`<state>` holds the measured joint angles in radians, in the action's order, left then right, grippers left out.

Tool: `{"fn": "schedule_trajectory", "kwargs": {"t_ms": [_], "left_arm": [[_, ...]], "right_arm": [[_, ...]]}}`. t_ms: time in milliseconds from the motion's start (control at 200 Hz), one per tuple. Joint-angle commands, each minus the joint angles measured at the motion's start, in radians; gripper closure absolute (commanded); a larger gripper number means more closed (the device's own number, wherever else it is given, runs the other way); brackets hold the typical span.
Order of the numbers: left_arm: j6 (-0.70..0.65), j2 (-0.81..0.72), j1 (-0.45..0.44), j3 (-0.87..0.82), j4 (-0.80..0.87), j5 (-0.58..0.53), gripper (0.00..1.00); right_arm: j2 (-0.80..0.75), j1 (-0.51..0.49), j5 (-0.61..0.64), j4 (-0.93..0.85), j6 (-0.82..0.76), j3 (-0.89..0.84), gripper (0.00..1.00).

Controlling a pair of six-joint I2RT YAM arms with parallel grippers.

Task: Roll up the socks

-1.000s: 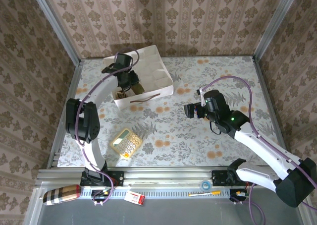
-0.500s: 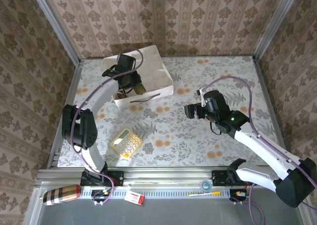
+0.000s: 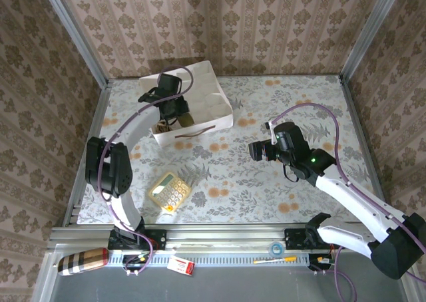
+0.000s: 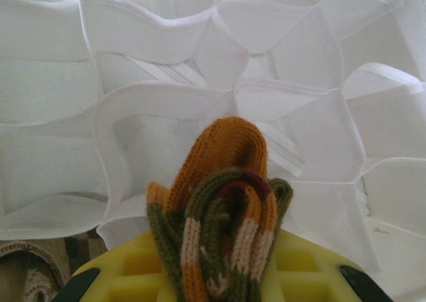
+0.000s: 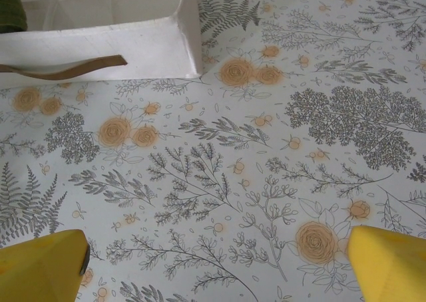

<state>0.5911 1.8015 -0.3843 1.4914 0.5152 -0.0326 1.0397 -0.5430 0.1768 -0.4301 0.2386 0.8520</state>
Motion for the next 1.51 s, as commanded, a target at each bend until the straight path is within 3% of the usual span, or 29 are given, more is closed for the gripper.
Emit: {"fn": "schedule_trajectory", "kwargs": {"t_ms": [0, 320, 575, 890, 1040, 1230, 1365, 1500], "left_arm": [[-0.059, 0.014, 0.009, -0.014, -0.020, -0.046, 1.00], [-0.142, -0.042, -0.010, -0.155, -0.222, -0.146, 1.00], [-0.198, -0.124, -0.065, -0.331, -0.475, -0.192, 1.00], [-0.210, -0.178, -0.114, -0.472, -0.610, -0.219, 0.99], [-0.275, -0.202, -0.137, -0.576, -0.792, -0.211, 0.96], [-0.312, -0.216, -0.155, -0.600, -0.828, -0.205, 0.82], [-0.321, -0.239, -0.165, -0.571, -0.777, -0.220, 0.56], [-0.320, -0.265, -0.166, -0.526, -0.705, -0.225, 0.45]], "right_arm": [[-0.018, 0.000, 0.003, -0.030, 0.017, 0.032, 0.00], [-0.033, 0.000, 0.004, -0.048, 0.031, 0.021, 0.00], [-0.040, 0.000, -0.002, -0.049, 0.047, 0.007, 0.00], [-0.041, 0.000, -0.010, -0.040, 0.057, -0.010, 0.00], [-0.040, 0.000, -0.015, -0.035, 0.061, -0.019, 0.00], [-0.035, 0.000, -0.019, -0.030, 0.061, -0.022, 0.00], [-0.027, -0.002, -0.023, -0.027, 0.061, -0.024, 0.00], [-0.021, 0.000, -0.025, -0.022, 0.061, -0.023, 0.00]]}}
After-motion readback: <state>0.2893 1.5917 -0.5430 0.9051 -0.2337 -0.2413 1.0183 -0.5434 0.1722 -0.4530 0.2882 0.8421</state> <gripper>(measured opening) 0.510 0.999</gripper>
